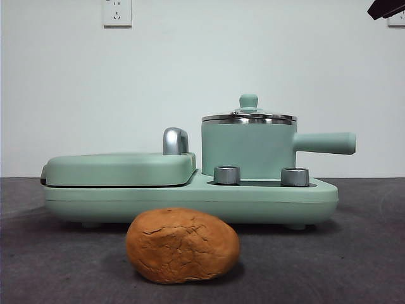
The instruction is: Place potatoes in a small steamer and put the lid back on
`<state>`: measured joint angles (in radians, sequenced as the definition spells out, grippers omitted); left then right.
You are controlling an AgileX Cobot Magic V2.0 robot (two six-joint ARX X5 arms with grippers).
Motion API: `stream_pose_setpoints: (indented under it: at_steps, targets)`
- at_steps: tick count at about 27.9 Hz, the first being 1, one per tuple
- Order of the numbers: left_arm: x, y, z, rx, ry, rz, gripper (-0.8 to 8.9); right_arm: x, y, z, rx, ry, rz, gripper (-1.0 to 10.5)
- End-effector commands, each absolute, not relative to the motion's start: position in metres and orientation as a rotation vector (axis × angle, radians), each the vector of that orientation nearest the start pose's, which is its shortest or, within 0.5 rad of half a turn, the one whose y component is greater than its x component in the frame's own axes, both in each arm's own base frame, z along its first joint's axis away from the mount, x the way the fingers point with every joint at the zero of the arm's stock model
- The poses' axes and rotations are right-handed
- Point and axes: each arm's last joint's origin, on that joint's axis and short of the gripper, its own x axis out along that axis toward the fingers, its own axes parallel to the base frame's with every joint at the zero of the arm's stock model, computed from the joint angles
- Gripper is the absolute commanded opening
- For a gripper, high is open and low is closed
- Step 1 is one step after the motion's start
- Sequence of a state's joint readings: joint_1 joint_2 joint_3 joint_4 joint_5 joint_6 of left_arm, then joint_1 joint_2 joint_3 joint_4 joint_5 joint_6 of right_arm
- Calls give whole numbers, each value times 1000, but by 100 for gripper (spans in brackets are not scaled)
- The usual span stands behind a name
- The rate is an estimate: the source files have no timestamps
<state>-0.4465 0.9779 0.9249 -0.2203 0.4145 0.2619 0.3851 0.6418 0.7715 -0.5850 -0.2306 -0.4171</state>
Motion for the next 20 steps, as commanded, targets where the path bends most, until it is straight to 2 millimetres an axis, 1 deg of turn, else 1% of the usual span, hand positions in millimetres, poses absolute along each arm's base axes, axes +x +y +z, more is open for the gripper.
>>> stream_pose_setpoints:
  at_steps: [1,5,10,20]
  targets:
    - [205,-118,342,199,148,-879,297,118,56,317,-391,313,682,224]
    - [236,-144,328,126,108,-843,267,118,56,317,-389,314,681,224]
    - [267,-175,312,36,89,-819,267,118,56,317,-388,314,681,224]
    - [331,-248,291,43,166,-885,272,118,56,317,-383,316,680,224]
